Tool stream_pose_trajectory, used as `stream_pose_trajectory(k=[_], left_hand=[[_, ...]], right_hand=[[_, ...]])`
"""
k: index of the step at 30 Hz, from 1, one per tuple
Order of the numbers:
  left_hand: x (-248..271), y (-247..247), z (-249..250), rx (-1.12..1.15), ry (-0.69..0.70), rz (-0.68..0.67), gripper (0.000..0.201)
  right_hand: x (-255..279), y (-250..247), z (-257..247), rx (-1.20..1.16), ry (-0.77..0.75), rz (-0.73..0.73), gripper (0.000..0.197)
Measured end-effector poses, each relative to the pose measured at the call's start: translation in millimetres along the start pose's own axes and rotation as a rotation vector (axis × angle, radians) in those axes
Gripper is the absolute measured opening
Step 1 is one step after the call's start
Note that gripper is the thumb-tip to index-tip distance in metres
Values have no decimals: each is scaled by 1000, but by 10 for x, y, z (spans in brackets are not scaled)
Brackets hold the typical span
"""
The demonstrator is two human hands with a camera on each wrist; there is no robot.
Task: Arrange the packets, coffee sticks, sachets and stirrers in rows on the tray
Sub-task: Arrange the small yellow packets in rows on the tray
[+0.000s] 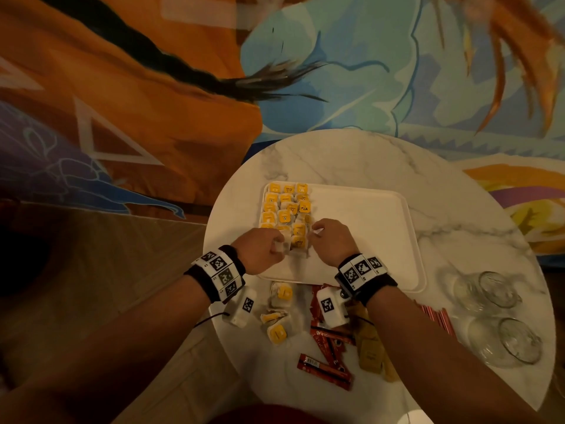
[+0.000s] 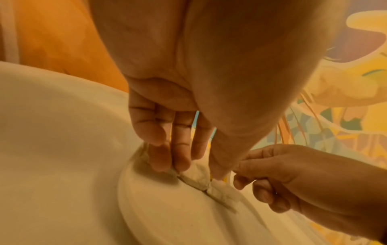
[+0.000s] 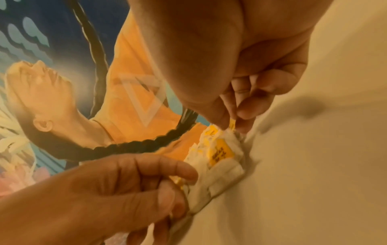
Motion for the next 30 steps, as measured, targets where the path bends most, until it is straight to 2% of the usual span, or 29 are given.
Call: stream_pose_trajectory(k=[7,10,13,15,17,19,22,26,30], left_hand=[[-49,-8,13,-7,-1,-9,45],[-51,-9,7,-7,1,-4,44],[-44,-6,-24,15,-6,-8,42],[-32,-6,-39,22,0,-5,40],[-19,-13,-47,35,2,-6,39],[-4,-29,-45,55,-6,-13,39],[34,-62,-57,120,-6,-9,36],[166,-117,-50,199,0,-35,33],[358,-176,-21,142,43,-57,27]], right_hand=[[-111,62,-92,87,-93,-80,23],[-146,75,-108,110,-80,-91,22],[-276,-17,-77,107,-31,-40,21],[-339,-66,-78,76,11,-30,32],[-358,-61,-120,61,-20,-72,33],[-343,-33,-160,25,-74,-127,28],[-326,-33,-157,-22,-60,-174,28],[-223,-136,-156,-13,-32,-133,48],[49,-314,-261,-127,-86,-98,42]])
Point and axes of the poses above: each hand's wrist, its own x-axis away from the middle knuckle, its own y-axis out of the palm, z = x × y, the point moved 2 cm from there along -x, towards the middle knuckle, and after that the axes turned 15 degrees about z, right-handed, at the moved point
